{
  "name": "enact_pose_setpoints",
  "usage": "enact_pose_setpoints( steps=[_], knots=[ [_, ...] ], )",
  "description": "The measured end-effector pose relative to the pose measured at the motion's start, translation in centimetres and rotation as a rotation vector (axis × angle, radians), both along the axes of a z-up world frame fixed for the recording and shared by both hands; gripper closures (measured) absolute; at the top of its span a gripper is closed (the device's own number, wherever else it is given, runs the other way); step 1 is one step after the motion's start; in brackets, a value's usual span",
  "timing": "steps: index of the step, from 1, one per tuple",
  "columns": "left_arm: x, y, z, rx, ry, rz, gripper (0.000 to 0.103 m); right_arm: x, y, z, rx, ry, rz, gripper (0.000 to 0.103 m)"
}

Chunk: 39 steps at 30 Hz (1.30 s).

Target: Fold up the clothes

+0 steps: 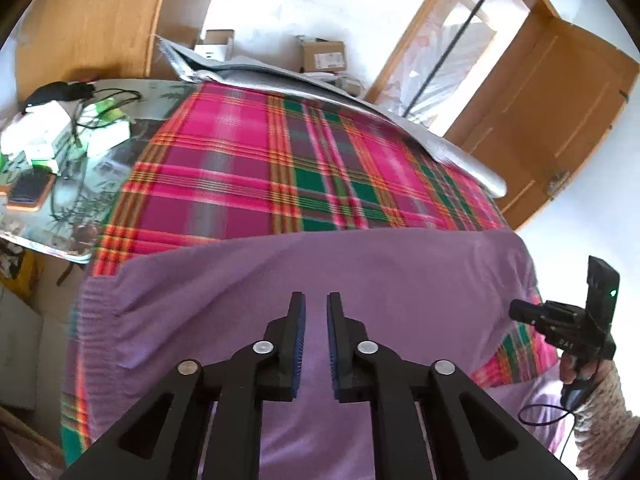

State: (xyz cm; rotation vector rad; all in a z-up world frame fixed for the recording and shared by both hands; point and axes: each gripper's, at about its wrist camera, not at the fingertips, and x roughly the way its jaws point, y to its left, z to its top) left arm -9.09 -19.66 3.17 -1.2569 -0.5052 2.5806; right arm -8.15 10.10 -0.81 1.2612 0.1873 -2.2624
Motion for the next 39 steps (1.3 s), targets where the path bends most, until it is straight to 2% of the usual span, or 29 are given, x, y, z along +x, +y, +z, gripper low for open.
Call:
enact_pose_setpoints(
  steps=[4,10,14,16,20,25,30,34,39],
  knots=[
    [0.4,2.1,0.0,0.003,-0.008,-0.043,0.090,2.4,3.0,0.4,-0.023,0.000,-0.075,0.089],
    [1.0,6.9,0.4,0.021,-0.004,-0.163,0.090,4.5,9.5,-0.1,-0.056,-0.017,-0.265,0.088],
    [1.1,10.3,0.6,0.011,0.004,-0.241,0.090,4.5,13.6,0.0,-0.080,0.001,-0.398,0.081],
    [1.0,12.8,0.5,0.000,-0.001,-0.288,0.084,4.2,15.1,0.0,-0.089,0.010,-0.449,0.080],
    [0.5,17.3,0.1,-0.004,-0.014,-0.386,0.080,3.4,17.2,-0.4,-0.105,0.018,-0.509,0.079],
    [0.0,23.2,-0.7,-0.049,-0.023,-0.480,0.079,1.6,19.4,-1.0,-0.146,0.012,-0.593,0.072],
    [0.2,27.2,-1.4,-0.123,0.003,-0.545,0.079,-0.7,21.7,-1.2,-0.221,0.004,-0.641,0.070],
    [-0.4,28.7,-2.6,-0.202,-0.018,-0.527,0.079,-2.5,22.2,-1.6,-0.262,-0.010,-0.635,0.070],
    [-0.8,29.5,-3.2,-0.260,-0.025,-0.512,0.079,-4.1,21.7,-2.6,-0.296,-0.048,-0.605,0.070]
  ],
)
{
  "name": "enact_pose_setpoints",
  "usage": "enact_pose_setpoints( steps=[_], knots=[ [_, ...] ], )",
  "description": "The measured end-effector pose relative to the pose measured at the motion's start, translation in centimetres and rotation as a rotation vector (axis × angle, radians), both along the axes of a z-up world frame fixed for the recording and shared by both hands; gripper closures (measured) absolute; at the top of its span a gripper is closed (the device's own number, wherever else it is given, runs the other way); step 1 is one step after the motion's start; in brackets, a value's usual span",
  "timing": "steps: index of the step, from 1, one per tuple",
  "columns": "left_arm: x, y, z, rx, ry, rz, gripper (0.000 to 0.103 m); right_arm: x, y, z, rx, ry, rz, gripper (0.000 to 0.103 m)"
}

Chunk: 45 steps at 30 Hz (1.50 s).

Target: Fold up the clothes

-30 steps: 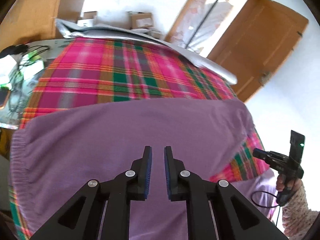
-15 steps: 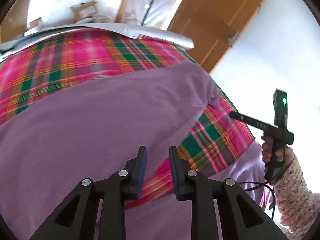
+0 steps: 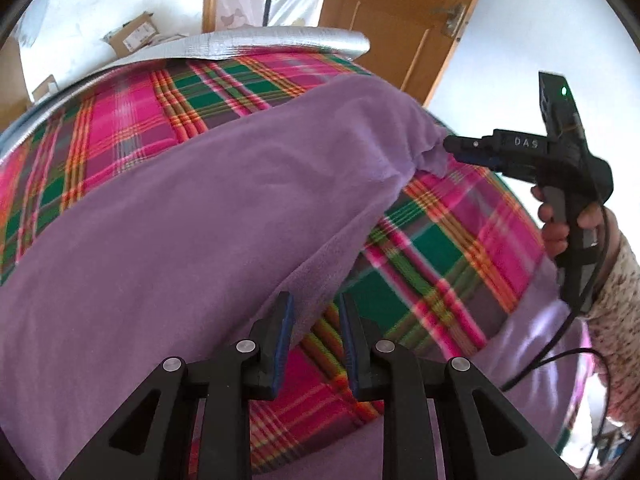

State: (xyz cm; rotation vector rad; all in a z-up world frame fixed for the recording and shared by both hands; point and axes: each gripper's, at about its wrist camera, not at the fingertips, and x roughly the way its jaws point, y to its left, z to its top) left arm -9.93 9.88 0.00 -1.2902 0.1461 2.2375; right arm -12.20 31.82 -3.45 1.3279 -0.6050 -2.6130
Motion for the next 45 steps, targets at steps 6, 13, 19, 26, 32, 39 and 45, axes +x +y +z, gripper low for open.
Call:
enact_pose_setpoints(
  steps=[6,13,19,26,32,39,45],
  knots=[
    [-0.7,-0.4,0.0,0.037,-0.017,0.023,0.079,-1.3,-0.7,-0.7,-0.048,0.004,0.043,0.082],
    [-1.3,-1.9,-0.1,0.090,-0.052,0.064,0.098,-1.4,0.6,1.1,0.007,0.073,0.030,0.098],
    [-1.2,-2.1,-0.1,0.089,-0.057,0.070,0.099,-1.6,3.7,2.6,0.049,0.104,-0.029,0.098],
    [-1.2,-1.7,-0.1,0.075,-0.051,0.039,0.099,-2.4,7.4,3.4,0.081,0.128,-0.129,0.098],
    [-1.1,-2.0,-0.4,0.103,-0.067,0.024,0.099,-3.2,10.1,3.8,0.152,0.136,-0.199,0.098],
    [-0.9,-2.1,-0.5,0.107,-0.068,0.004,0.099,-4.7,12.0,2.9,0.227,0.084,-0.250,0.099],
    [-0.8,-2.4,-0.4,0.126,-0.076,-0.023,0.099,-6.0,13.0,1.1,0.209,0.023,-0.297,0.099]
  ],
)
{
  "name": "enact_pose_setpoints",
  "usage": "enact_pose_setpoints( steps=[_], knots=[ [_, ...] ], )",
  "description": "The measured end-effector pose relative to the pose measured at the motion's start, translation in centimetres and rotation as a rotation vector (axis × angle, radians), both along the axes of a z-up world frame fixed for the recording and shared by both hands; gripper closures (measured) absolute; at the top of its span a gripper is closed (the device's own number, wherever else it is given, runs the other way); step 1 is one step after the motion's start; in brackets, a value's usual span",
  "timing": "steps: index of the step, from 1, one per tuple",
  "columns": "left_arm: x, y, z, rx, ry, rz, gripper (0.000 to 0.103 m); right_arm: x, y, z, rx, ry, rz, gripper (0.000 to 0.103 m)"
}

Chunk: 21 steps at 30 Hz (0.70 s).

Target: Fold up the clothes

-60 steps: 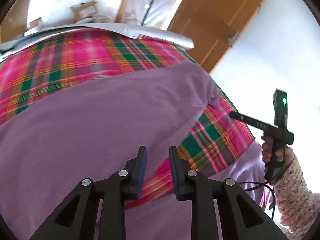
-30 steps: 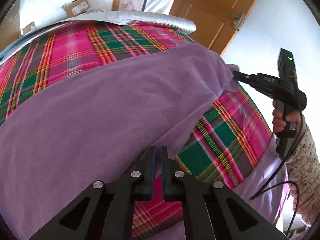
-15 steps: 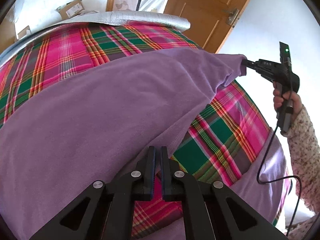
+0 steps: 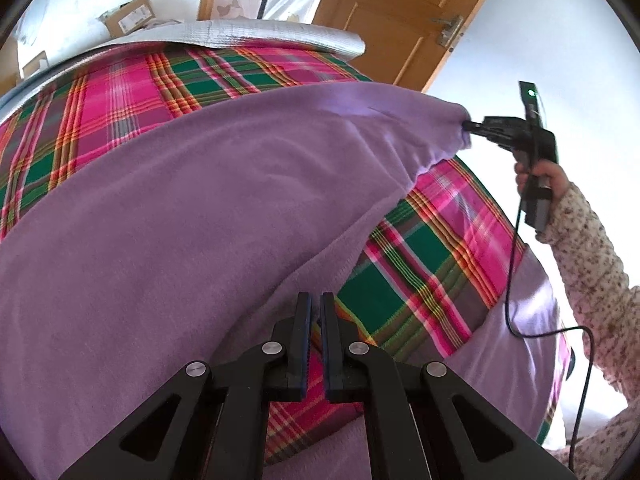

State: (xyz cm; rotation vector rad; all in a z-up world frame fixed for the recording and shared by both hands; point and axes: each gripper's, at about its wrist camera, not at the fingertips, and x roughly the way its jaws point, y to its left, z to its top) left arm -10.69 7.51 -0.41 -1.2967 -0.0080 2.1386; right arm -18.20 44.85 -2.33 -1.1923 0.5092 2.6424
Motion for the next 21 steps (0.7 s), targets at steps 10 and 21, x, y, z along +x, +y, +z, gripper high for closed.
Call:
enact_pose_setpoints(
  steps=[10,21],
  knots=[
    [0.5,1.2,0.3,-0.105,0.079,0.006,0.089,1.8,-0.7,0.6,-0.020,0.032,-0.034,0.085],
    [0.8,3.5,-0.1,-0.209,0.141,-0.031,0.079,3.8,-2.3,-1.8,-0.265,-0.027,0.064,0.067]
  ],
)
